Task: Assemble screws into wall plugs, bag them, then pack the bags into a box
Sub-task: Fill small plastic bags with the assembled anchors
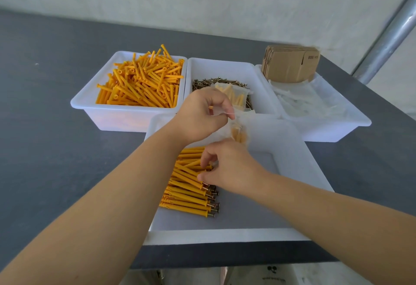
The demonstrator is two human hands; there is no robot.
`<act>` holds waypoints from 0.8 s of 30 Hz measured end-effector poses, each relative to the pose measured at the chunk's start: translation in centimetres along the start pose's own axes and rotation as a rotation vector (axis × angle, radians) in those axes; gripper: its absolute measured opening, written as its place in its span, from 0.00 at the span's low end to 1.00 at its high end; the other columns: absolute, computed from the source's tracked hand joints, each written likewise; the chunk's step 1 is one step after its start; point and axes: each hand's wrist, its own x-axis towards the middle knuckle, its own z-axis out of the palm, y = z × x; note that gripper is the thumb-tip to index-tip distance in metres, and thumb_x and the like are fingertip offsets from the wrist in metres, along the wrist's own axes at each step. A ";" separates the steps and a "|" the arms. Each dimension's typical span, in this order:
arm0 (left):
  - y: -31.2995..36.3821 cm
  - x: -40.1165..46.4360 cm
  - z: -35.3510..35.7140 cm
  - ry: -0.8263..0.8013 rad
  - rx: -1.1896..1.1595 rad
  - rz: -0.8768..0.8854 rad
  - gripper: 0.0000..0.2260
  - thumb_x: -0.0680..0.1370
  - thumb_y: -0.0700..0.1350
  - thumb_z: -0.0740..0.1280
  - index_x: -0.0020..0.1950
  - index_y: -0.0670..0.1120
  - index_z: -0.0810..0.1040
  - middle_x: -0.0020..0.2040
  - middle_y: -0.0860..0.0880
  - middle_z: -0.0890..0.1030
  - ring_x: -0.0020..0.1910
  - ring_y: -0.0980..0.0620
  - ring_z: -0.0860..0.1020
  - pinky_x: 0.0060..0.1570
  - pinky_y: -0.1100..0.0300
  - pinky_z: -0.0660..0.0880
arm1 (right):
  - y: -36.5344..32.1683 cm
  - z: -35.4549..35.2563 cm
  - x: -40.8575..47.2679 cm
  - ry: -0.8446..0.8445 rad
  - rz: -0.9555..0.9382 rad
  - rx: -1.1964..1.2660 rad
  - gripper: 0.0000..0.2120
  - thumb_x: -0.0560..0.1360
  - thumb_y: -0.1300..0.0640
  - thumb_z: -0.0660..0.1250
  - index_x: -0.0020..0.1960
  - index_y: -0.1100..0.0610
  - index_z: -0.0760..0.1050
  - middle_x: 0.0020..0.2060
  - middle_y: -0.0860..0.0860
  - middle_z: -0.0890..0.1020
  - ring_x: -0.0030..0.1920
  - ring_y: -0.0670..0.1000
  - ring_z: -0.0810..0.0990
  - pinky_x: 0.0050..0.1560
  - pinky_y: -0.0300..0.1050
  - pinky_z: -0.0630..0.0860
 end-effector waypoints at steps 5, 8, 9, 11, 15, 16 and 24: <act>0.2 -0.1 0.1 0.002 -0.007 -0.016 0.11 0.70 0.27 0.68 0.42 0.42 0.83 0.44 0.47 0.80 0.46 0.49 0.78 0.42 0.44 0.76 | -0.1 0.4 -0.2 -0.066 -0.055 -0.152 0.12 0.71 0.46 0.75 0.50 0.53 0.84 0.44 0.46 0.73 0.49 0.45 0.70 0.49 0.43 0.72; 0.1 -0.1 0.1 0.000 -0.010 -0.018 0.11 0.71 0.27 0.68 0.42 0.42 0.83 0.45 0.43 0.80 0.47 0.46 0.79 0.43 0.43 0.76 | -0.4 0.4 -0.3 -0.076 -0.045 -0.200 0.10 0.72 0.47 0.74 0.48 0.52 0.84 0.45 0.46 0.73 0.48 0.46 0.71 0.48 0.43 0.73; 0.1 -0.1 0.1 0.001 -0.012 -0.019 0.11 0.71 0.27 0.68 0.42 0.43 0.83 0.46 0.42 0.80 0.47 0.45 0.79 0.44 0.42 0.76 | -0.5 0.4 -0.4 -0.082 -0.036 -0.219 0.09 0.71 0.47 0.75 0.48 0.52 0.84 0.45 0.46 0.73 0.47 0.45 0.71 0.48 0.44 0.75; 0.2 -0.2 0.1 0.002 -0.011 -0.013 0.12 0.71 0.27 0.68 0.42 0.44 0.82 0.46 0.42 0.80 0.48 0.44 0.79 0.45 0.41 0.76 | -0.7 0.5 -0.4 -0.085 -0.027 -0.258 0.08 0.70 0.49 0.75 0.46 0.52 0.84 0.45 0.47 0.75 0.46 0.46 0.73 0.46 0.46 0.78; 0.3 -0.3 0.3 -0.003 -0.011 -0.010 0.12 0.71 0.27 0.68 0.42 0.44 0.82 0.46 0.42 0.80 0.48 0.44 0.79 0.46 0.41 0.76 | -1.2 0.5 -0.6 -0.044 -0.070 -0.369 0.07 0.71 0.51 0.71 0.44 0.54 0.81 0.46 0.50 0.77 0.44 0.51 0.77 0.39 0.45 0.77; 0.2 -0.3 0.2 -0.003 -0.012 -0.012 0.12 0.71 0.27 0.68 0.42 0.44 0.82 0.46 0.43 0.80 0.48 0.44 0.79 0.46 0.41 0.76 | -1.3 0.4 -0.7 -0.046 -0.093 -0.413 0.06 0.72 0.51 0.70 0.44 0.54 0.80 0.44 0.50 0.78 0.44 0.51 0.77 0.38 0.44 0.76; 0.2 -0.3 0.3 0.000 -0.015 -0.001 0.14 0.70 0.26 0.68 0.41 0.45 0.82 0.45 0.44 0.80 0.48 0.42 0.78 0.44 0.40 0.76 | -0.7 -0.2 -0.5 -0.041 -0.185 -0.456 0.07 0.75 0.54 0.65 0.46 0.55 0.80 0.40 0.51 0.80 0.44 0.53 0.78 0.38 0.44 0.75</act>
